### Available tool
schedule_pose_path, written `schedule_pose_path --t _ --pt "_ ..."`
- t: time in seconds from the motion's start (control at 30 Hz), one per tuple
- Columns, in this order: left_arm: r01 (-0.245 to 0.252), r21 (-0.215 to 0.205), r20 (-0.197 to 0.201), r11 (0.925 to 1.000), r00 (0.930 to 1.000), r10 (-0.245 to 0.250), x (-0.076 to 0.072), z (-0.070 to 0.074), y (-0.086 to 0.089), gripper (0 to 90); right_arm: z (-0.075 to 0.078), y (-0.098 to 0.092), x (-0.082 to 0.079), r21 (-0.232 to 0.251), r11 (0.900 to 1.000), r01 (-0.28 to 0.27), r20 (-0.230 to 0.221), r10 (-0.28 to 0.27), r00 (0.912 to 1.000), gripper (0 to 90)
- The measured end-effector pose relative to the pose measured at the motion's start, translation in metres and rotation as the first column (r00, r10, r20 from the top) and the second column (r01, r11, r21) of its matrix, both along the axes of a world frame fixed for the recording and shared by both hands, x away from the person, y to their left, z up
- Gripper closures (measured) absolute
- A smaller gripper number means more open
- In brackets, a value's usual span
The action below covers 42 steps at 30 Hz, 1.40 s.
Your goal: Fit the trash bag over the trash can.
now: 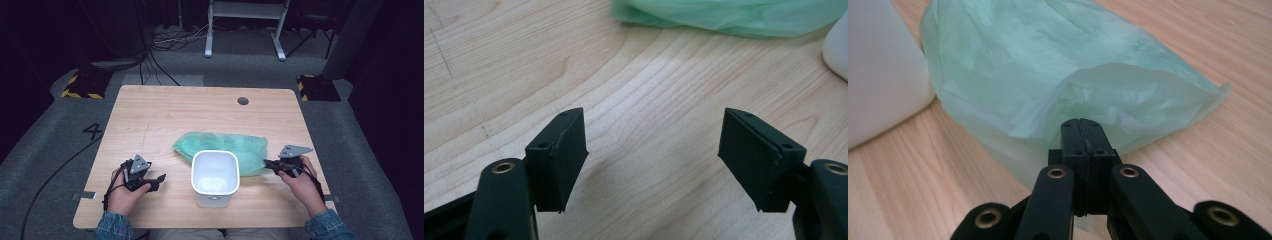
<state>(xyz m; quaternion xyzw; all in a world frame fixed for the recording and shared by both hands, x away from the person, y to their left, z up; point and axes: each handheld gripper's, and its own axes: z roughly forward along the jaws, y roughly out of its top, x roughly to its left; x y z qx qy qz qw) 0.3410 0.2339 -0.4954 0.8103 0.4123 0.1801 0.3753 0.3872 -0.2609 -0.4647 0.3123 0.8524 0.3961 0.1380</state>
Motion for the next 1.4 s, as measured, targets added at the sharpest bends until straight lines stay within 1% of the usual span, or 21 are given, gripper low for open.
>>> schedule_pose_path --t 0.07,0.17,0.2,0.23,0.27,0.4,0.53,0.6,0.67,0.7,0.73,0.8,0.83,0.87,0.97,1.03,1.07,1.13,1.2,1.33,1.4 --pt "-0.001 -0.009 0.000 1.0000 1.0000 0.001 0.001 0.000 -0.002 27.1 0.000 -0.011 -0.008 0.000 1.000 0.018 -0.004 -0.018 0.9998 90.0" --pt "0.013 0.005 0.002 0.9999 0.9999 -0.013 0.004 0.000 -0.005 27.2 0.001 -0.028 -0.019 -0.015 0.999 0.050 -0.005 -0.050 0.9987 90.0" --pt "0.016 -0.005 -0.010 0.9999 0.9998 -0.016 0.004 -0.001 -0.006 27.2 0.001 -0.034 -0.023 -0.016 0.998 0.062 -0.006 -0.062 0.9981 90.0" --pt "0.020 0.004 -0.006 0.9998 0.9998 -0.020 0.005 0.000 -0.006 27.1 0.000 -0.039 -0.025 -0.015 0.998 0.069 -0.009 -0.069 0.9976 90.0" --pt "0.021 0.000 -0.005 0.9998 0.9998 -0.021 0.005 -0.001 -0.007 27.2 0.000 -0.044 -0.028 -0.019 0.997 0.081 -0.008 -0.081 0.9967 90.0" --pt "0.024 0.001 0.000 0.9997 0.9997 -0.024 0.006 0.000 -0.009 27.2 -0.002 -0.065 -0.035 -0.018 0.993 0.119 -0.019 -0.120 0.9926 89.5" --pt "0.025 0.007 -0.012 0.9997 0.9996 -0.025 0.005 -0.001 -0.010 27.2 -0.004 -0.081 -0.041 -0.013 0.988 0.155 -0.024 -0.156 0.9875 87.3" --pt "0.025 0.009 -0.013 0.9996 0.9996 -0.025 0.005 -0.001 -0.010 27.1 -0.004 -0.085 -0.044 -0.013 0.986 0.165 -0.021 -0.165 0.9861 80.0" --pt "0.026 0.011 -0.012 0.9996 0.9996 -0.026 0.005 -0.001 -0.010 27.2 -0.003 -0.088 -0.047 -0.015 0.983 0.183 0.003 -0.183 0.9830 66.1" --pt "0.027 0.011 -0.012 0.9996 0.9996 -0.027 0.005 -0.001 -0.010 27.1 -0.001 -0.089 -0.048 -0.013 0.981 0.194 0.008 -0.194 0.9810 57.1" --pt "0.024 0.008 -0.008 0.9997 0.9997 -0.024 0.004 -0.001 -0.010 27.2 0.001 -0.089 -0.050 -0.008 0.980 0.198 0.013 -0.197 0.9802 53.1" --pt "0.022 0.013 -0.007 0.9997 0.9997 -0.022 0.004 -0.001 -0.010 27.1 0.005 -0.086 -0.053 0.000 0.980 0.199 0.037 -0.199 0.9793 44.3" --pt "0.023 0.008 -0.011 0.9997 0.9997 -0.023 0.004 -0.002 -0.010 27.2 0.007 -0.083 -0.054 0.002 0.981 0.193 0.040 -0.193 0.9804 42.0" --pt "0.021 0.008 -0.012 0.9997 0.9997 -0.021 0.004 -0.002 -0.010 27.1 0.008 -0.078 -0.055 0.003 0.984 0.179 0.039 -0.179 0.9830 41.1" --pt "0.025 0.015 -0.011 0.9996 0.9996 -0.025 0.003 -0.001 -0.009 27.0 0.013 -0.060 -0.057 -0.006 0.991 0.136 0.067 -0.135 0.9885 39.0" --pt "0.021 0.010 -0.019 0.9997 0.9996 -0.021 0.001 -0.002 -0.009 26.9 0.014 -0.047 -0.057 -0.009 0.995 0.095 0.073 -0.094 0.9929 37.7" --pt "0.021 0.019 -0.016 0.9996 0.9997 -0.021 0.001 -0.002 -0.008 27.0 0.013 -0.041 -0.056 -0.009 0.997 0.080 0.072 -0.079 0.9943 37.0" --pt "0.021 0.022 -0.013 0.9995 0.9997 -0.021 0.000 -0.002 -0.008 26.9 0.008 -0.025 -0.053 -0.022 0.999 0.031 0.065 -0.030 0.9974 35.7" --pt "0.020 0.020 -0.017 0.9996 0.9997 -0.019 -0.002 -0.002 -0.007 26.7 0.002 -0.012 -0.050 -0.038 0.999 0.000 0.056 0.002 0.9984 34.1" --pt "0.012 0.020 -0.019 0.9997 0.9997 -0.012 -0.005 -0.003 -0.005 26.5 -0.011 0.008 -0.042 -0.047 0.998 -0.036 0.029 0.038 0.9989 32.9" --pt "0.014 0.029 -0.022 0.9995 0.9997 -0.013 -0.006 -0.002 -0.003 26.4 -0.017 0.015 -0.038 -0.068 0.997 -0.041 0.024 0.042 0.9988 32.0"
